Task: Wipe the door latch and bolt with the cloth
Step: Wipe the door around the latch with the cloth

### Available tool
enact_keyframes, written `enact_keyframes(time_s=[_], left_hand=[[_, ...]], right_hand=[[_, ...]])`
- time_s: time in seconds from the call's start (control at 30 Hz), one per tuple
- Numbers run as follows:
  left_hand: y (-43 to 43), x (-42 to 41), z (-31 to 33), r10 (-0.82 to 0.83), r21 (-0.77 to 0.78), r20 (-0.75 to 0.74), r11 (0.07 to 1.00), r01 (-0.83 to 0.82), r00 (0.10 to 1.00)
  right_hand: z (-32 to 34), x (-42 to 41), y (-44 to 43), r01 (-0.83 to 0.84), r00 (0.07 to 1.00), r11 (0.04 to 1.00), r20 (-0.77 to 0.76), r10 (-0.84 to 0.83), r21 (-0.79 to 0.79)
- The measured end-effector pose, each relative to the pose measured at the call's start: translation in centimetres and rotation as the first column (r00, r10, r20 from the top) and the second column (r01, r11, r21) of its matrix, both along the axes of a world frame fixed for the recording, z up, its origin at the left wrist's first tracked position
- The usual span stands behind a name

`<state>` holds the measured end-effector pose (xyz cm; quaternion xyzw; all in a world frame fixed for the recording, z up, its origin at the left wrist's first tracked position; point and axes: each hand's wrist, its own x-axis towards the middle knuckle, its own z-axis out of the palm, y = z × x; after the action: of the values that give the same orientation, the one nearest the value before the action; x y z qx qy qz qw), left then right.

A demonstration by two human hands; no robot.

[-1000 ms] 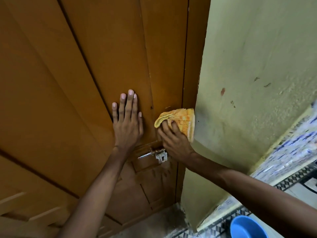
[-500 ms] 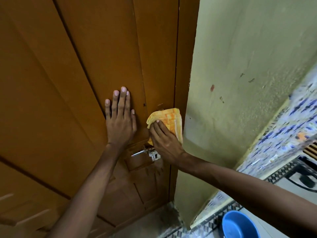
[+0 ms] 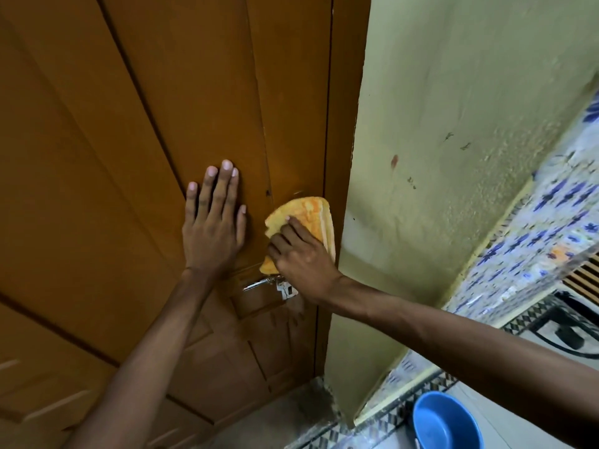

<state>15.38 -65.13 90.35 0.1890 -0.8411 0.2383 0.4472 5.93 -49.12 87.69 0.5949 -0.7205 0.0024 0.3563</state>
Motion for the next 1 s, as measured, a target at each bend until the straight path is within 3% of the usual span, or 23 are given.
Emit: enact_keyframes(time_s=[0.07, 0.17, 0.23, 0.4, 0.5, 0.57, 0.63, 0.73, 0.8, 0.87, 1.0], left_hand=[[0.1, -0.1, 0.0, 0.003, -0.001, -0.006, 1.0, -0.003, 1.0], [0.1, -0.1, 0.0, 0.0, -0.011, -0.013, 1.0, 0.0, 1.0], [-0.1, -0.1, -0.1, -0.001, -0.014, 0.0, 1.0, 0.001, 1.0], [-0.1, -0.1, -0.3, 0.014, -0.028, -0.01, 1.0, -0.014, 1.0], [-0.2, -0.4, -1.0, 0.029, -0.016, -0.041, 0.999, -0.03, 0.999], [-0.3, -0.6, -2.0, 0.039, 0.014, -0.069, 0.999, -0.039, 0.997], [-0.5, -0.6, -3.3, 0.058, 0.028, -0.077, 0.998, -0.056, 0.995], [-1.0, -0.4, -4.9, 0.101, -0.03, -0.065, 0.994, -0.103, 0.993], [-1.4, -0.3, -5.2, 0.109, -0.059, -0.061, 0.992, -0.113, 0.992], [-1.6, -0.4, -5.3, 0.109, -0.073, -0.061, 0.991, -0.113, 0.992], [-1.8, -0.6, -5.7, 0.116, -0.086, -0.067, 0.989, -0.121, 0.991]], right_hand=[[-0.8, -0.8, 0.2, 0.011, 0.997, 0.999, -0.082, -0.007, 0.043], [-3.6, -1.9, 0.6, 0.066, 0.993, 0.966, -0.115, -0.039, 0.249], [-4.1, -1.8, 0.4, 0.045, 0.998, 0.967, 0.022, -0.052, 0.25], [-2.9, -1.1, 2.2, -0.126, 0.937, 0.991, 0.333, 0.107, 0.038], [-4.5, -0.4, 6.1, -0.009, 0.759, 0.984, 0.64, 0.122, -0.177], [-6.3, -0.3, 7.8, 0.231, 0.524, 0.94, 0.846, 0.097, -0.251], [-7.7, -0.8, 8.4, 0.498, 0.332, 0.814, 0.933, 0.14, -0.299], [-9.2, -1.7, 7.2, 0.743, 0.203, 0.602, 0.955, 0.215, -0.293], [-10.0, -2.3, 5.5, 0.807, 0.176, 0.512, 0.947, 0.27, -0.295], [-10.6, -2.2, 3.3, 0.818, 0.172, 0.487, 0.938, 0.3, -0.305], [-12.0, 1.1, -0.6, 0.699, 0.259, 0.634, 0.943, 0.207, -0.331]])
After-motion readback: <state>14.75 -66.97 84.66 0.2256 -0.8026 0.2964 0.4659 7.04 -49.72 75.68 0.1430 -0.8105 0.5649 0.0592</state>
